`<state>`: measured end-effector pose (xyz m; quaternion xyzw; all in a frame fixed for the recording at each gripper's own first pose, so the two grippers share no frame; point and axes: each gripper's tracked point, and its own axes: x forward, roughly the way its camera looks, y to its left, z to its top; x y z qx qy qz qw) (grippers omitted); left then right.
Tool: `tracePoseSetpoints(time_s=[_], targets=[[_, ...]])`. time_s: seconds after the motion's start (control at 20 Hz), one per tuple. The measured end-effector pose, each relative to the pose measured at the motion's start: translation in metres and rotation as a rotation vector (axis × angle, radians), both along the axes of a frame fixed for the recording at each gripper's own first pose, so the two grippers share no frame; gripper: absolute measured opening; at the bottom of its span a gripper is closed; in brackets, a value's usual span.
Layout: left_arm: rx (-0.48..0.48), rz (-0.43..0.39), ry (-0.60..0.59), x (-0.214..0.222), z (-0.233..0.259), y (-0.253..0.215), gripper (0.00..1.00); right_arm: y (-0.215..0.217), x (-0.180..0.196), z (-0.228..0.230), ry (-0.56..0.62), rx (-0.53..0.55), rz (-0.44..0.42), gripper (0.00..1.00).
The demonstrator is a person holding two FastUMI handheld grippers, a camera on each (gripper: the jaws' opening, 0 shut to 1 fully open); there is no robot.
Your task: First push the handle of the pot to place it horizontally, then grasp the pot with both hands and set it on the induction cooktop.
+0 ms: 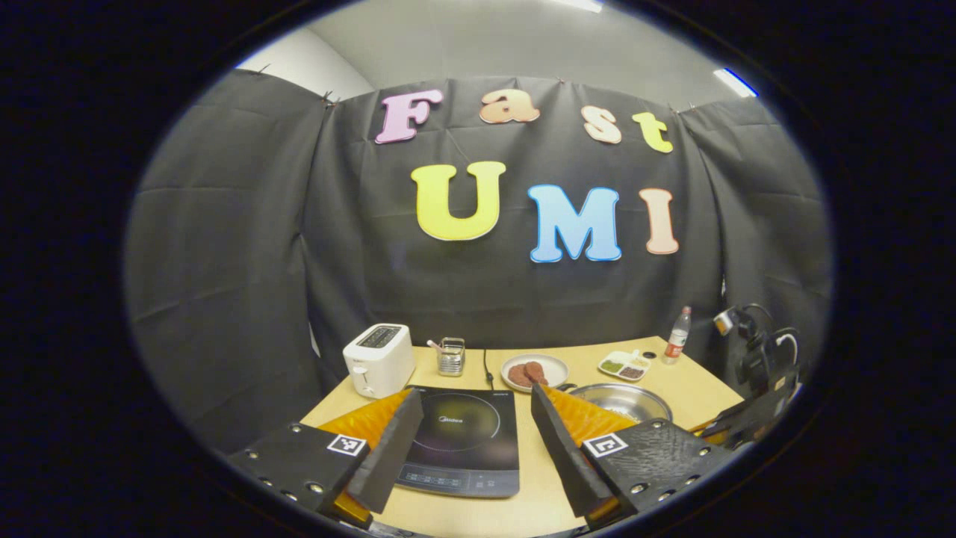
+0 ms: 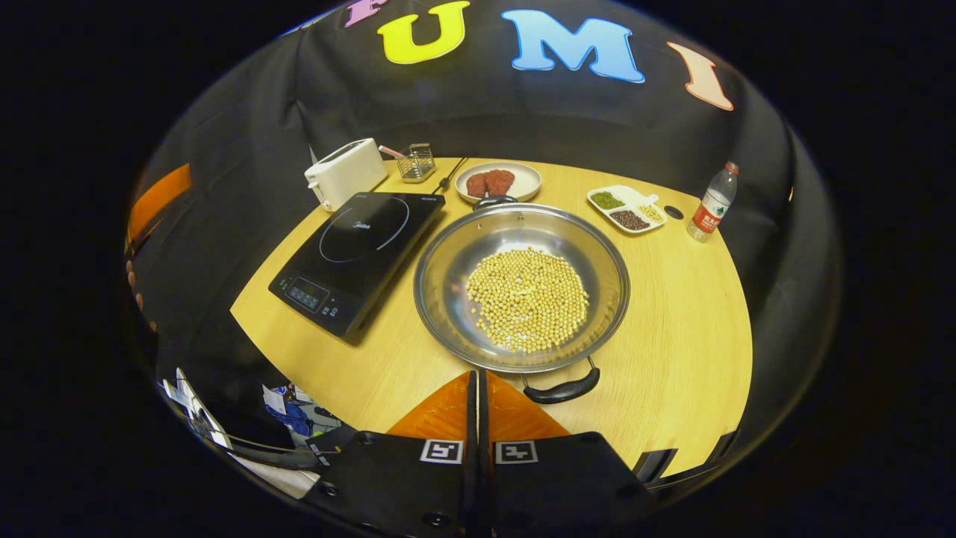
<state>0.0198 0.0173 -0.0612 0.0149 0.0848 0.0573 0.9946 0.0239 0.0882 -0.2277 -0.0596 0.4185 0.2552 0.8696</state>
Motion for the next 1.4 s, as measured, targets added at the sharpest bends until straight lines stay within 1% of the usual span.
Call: tracePoseSetpoints(time_s=[0.05,0.1,0.15,0.2,0.35,0.4,0.5,0.55,0.6,0.8,0.85,0.9,0.95,1.15,1.2,1.25,1.3,1.35,1.4], targets=[[-0.002,0.0,-0.001,0.005,0.003,-0.008,0.87,-0.003,0.001,-0.01,0.026,-0.002,-0.002,0.02],[-0.008,0.001,-0.003,0.009,0.005,-0.015,0.89,-0.005,0.003,-0.017,0.051,0.0,0.001,0.02],[-0.014,0.005,-0.004,0.011,0.006,-0.02,0.89,-0.005,0.003,-0.023,0.072,0.005,0.006,0.02],[-0.016,0.011,-0.004,0.015,0.007,-0.025,0.87,-0.005,0.004,-0.027,0.09,0.005,0.016,0.02],[-0.008,0.029,0.01,0.018,0.005,-0.035,0.87,-0.002,0.004,-0.045,0.131,-0.007,0.051,0.02],[-0.004,0.034,0.016,0.018,0.004,-0.038,0.9,0.0,0.003,-0.049,0.149,-0.004,0.061,0.02],[0.005,0.044,0.034,0.016,-0.001,-0.042,0.89,0.005,0.005,-0.059,0.17,-0.006,0.077,0.02],[0.01,0.049,0.041,0.016,-0.002,-0.043,0.87,0.006,0.006,-0.065,0.174,-0.018,0.084,0.02],[0.015,0.056,0.048,0.014,-0.004,-0.041,0.9,0.006,0.007,-0.069,0.18,-0.027,0.092,0.02],[0.014,0.082,0.059,0.015,-0.004,-0.044,0.89,0.005,0.013,-0.08,0.186,-0.046,0.107,0.02],[0.013,0.086,0.061,0.018,-0.005,-0.045,0.89,0.006,0.014,-0.082,0.194,-0.042,0.113,0.0],[0.013,0.089,0.062,0.02,-0.005,-0.046,0.89,0.006,0.013,-0.082,0.2,-0.037,0.115,0.02],[0.013,0.089,0.062,0.022,-0.005,-0.047,0.87,0.006,0.013,-0.084,0.203,-0.037,0.119,0.02],[0.021,0.083,0.052,0.033,-0.003,-0.054,0.87,-0.005,0.018,-0.085,0.193,-0.055,0.125,0.02],[0.018,0.078,0.05,0.037,-0.002,-0.057,0.89,-0.009,0.021,-0.084,0.191,-0.061,0.123,0.02],[0.017,0.076,0.048,0.041,-0.003,-0.06,0.87,-0.013,0.023,-0.085,0.189,-0.066,0.12,0.02],[0.02,0.073,0.048,0.044,-0.004,-0.061,0.89,-0.018,0.026,-0.085,0.187,-0.07,0.116,0.02],[0.022,0.067,0.048,0.048,-0.005,-0.066,0.89,-0.023,0.028,-0.086,0.184,-0.077,0.112,0.02],[0.023,0.058,0.049,0.051,-0.006,-0.071,0.87,-0.028,0.032,-0.085,0.182,-0.083,0.106,0.02]])
